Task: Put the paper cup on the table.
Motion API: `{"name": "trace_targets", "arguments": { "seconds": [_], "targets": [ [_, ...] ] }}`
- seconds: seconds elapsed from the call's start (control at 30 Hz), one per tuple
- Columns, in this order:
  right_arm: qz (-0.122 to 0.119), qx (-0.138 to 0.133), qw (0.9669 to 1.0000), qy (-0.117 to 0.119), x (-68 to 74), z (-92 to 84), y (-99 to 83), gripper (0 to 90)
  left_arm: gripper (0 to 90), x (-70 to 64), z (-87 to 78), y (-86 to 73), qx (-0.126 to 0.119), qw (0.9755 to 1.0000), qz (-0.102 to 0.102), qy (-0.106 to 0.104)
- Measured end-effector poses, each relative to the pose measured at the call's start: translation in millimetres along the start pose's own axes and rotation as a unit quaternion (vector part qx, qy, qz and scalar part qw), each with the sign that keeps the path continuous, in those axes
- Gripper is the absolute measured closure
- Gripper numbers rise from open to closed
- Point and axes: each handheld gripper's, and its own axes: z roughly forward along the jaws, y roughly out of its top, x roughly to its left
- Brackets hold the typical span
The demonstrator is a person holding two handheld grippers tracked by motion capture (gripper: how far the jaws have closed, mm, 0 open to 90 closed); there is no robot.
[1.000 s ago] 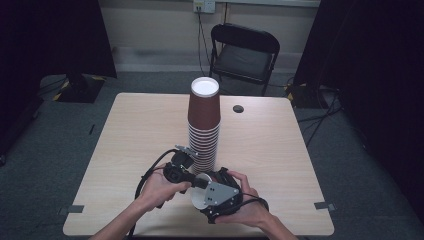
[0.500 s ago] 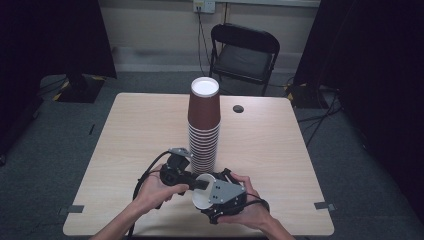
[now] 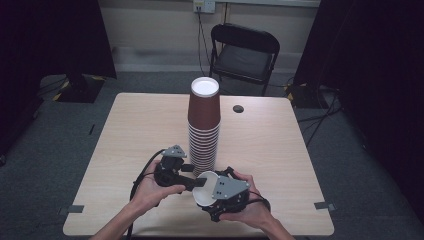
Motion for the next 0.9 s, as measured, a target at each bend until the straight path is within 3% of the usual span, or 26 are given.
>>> {"name": "trace_targets", "arguments": {
  "seconds": [0.13,0.53,0.8,0.87,0.9],
  "targets": [
    [0.002,0.003,1.0,-0.001,-0.9,-0.5,-1.6,10.1,23.7,0.4,0.0,-0.4,0.003,1.0,0.003,0.0],
    [0.017,0.006,0.9998,-0.012,-7.4,-1.4,-7.8,10.2,18.7,-0.7,-8.8,-1.7,-0.031,0.999,0.029,0.016],
    [0.055,0.003,0.9982,-0.024,-19.7,-4.4,-16.3,10.3,15.7,-1.3,-17.4,-4.9,-0.065,0.9962,0.048,0.032],
    [0.079,0.0,0.9965,-0.027,-24.7,-6.2,-19.1,10.3,15.6,-0.6,-19.5,-5.8,-0.069,0.9956,0.047,0.043],
    [0.079,0.0,0.9965,-0.027,-24.7,-6.2,-19.1,10.3,15.6,-0.1,-20.7,-6.6,-0.073,0.995,0.048,0.048]
  ]
}}
